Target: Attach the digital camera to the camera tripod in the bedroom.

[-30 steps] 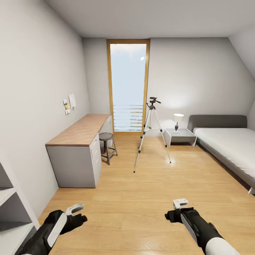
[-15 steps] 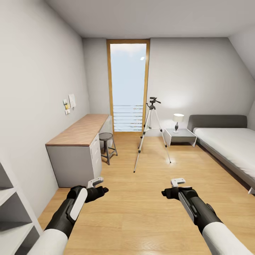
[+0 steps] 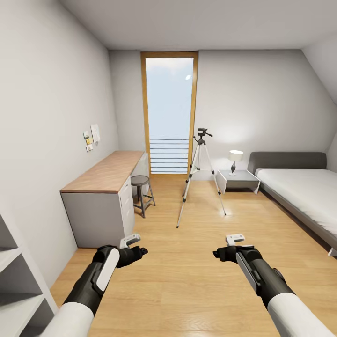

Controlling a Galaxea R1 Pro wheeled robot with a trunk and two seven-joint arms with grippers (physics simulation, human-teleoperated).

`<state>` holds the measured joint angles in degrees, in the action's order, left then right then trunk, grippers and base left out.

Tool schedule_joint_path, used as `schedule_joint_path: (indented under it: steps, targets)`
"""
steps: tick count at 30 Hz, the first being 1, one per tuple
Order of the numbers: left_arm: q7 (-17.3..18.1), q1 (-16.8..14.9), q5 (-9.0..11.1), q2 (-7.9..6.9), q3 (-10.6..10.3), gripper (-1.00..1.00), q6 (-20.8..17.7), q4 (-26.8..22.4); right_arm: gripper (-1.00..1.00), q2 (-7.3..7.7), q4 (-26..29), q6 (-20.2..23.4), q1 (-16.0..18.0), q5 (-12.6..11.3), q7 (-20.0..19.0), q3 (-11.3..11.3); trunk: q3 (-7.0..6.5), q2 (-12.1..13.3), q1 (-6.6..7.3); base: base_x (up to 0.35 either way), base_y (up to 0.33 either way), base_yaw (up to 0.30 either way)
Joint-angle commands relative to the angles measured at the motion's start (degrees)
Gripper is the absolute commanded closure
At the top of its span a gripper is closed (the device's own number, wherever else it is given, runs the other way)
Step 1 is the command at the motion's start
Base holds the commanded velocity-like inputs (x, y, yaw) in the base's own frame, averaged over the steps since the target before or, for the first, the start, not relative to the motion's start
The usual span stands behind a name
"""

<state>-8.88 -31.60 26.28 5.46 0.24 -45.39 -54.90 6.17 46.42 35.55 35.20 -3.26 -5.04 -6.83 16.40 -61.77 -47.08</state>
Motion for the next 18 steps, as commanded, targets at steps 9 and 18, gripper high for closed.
schedule_joint_path:
  steps: [9, 18]
  targets:
    - [-1.95, -0.04, 0.64, 0.17, -0.06, -1.0, -0.39, -0.11, -1.0, 0.05, 0.16, 0.38, -0.02, -0.01, -0.18, -0.32, 0.62, -1.26, -0.66, 0.0, 0.0, 0.0]
    - [-2.03, -0.04, 1.05, -0.23, 0.0, -1.0, -0.9, -0.12, -1.0, 0.09, 0.16, 2.79, -0.12, -0.15, -0.34, -0.44, 2.23, -4.87, -2.64, 0.0, 0.0, 0.0]
